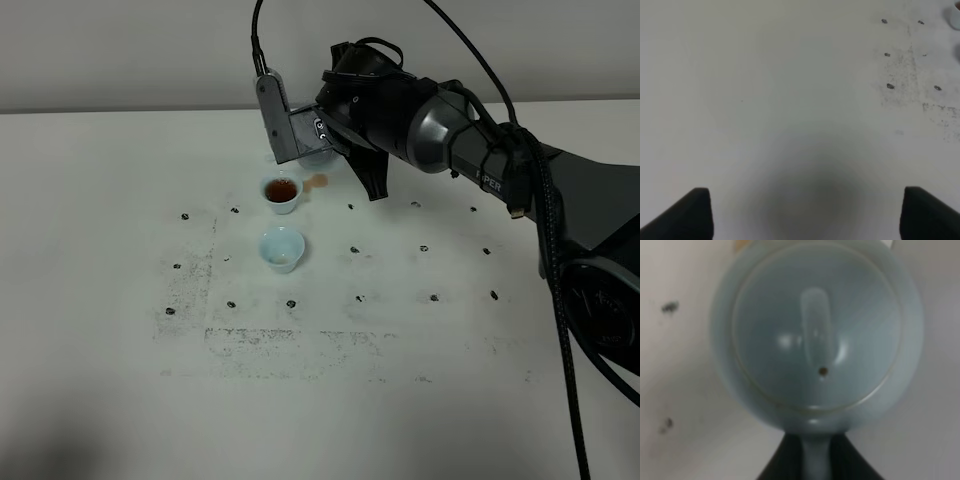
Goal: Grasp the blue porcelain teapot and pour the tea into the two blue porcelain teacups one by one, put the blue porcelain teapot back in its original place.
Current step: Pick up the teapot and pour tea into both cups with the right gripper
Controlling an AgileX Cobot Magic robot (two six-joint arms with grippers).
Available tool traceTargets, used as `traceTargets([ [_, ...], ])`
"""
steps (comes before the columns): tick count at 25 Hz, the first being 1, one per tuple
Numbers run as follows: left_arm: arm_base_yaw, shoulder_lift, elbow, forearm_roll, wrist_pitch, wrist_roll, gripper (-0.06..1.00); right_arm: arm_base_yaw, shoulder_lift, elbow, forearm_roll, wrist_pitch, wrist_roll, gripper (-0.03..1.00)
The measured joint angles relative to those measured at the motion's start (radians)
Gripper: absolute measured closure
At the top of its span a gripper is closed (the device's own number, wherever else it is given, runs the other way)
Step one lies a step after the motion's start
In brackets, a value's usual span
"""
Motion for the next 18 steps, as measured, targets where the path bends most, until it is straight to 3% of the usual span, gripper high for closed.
traceTargets([
  [8,0.0,0.0,0.0,0.0,0.0,0.0,0.22,-0.069,-0.035,0.0,0.284,-0.029,0.003,0.92],
  [18,0.0,0.0,0.0,0.0,0.0,0.0,0.22,-0.253,-0.101,0.0,0.782,0.186,0.159,0.92],
])
